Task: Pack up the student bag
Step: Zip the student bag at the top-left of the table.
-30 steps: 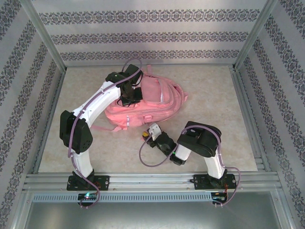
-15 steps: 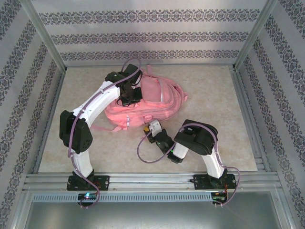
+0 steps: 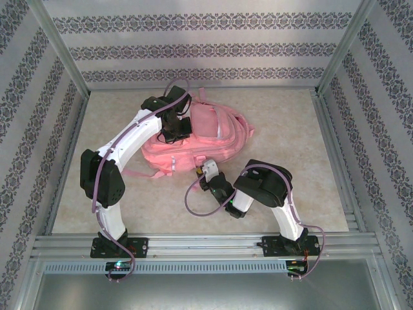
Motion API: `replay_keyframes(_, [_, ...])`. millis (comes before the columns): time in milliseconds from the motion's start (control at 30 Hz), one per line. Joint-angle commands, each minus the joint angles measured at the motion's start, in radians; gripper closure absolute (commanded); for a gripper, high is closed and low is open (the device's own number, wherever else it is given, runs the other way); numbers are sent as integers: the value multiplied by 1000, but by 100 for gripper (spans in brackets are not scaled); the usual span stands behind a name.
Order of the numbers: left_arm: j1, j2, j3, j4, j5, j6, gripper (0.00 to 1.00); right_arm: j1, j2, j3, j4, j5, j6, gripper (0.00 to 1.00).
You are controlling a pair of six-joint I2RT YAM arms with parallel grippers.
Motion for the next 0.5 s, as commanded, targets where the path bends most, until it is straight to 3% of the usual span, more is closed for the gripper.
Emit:
replay_keyframes(0, [9, -30, 6, 79, 33, -12, 100, -15, 21, 21, 30, -27, 17, 77])
replay_keyframes(167, [11, -27, 0, 77, 8, 2, 100, -21, 20, 11, 32, -50, 29, 98])
replay_keyframes(467, [21, -14, -7, 30, -123, 66, 100, -34, -68, -101, 27, -24, 17, 100])
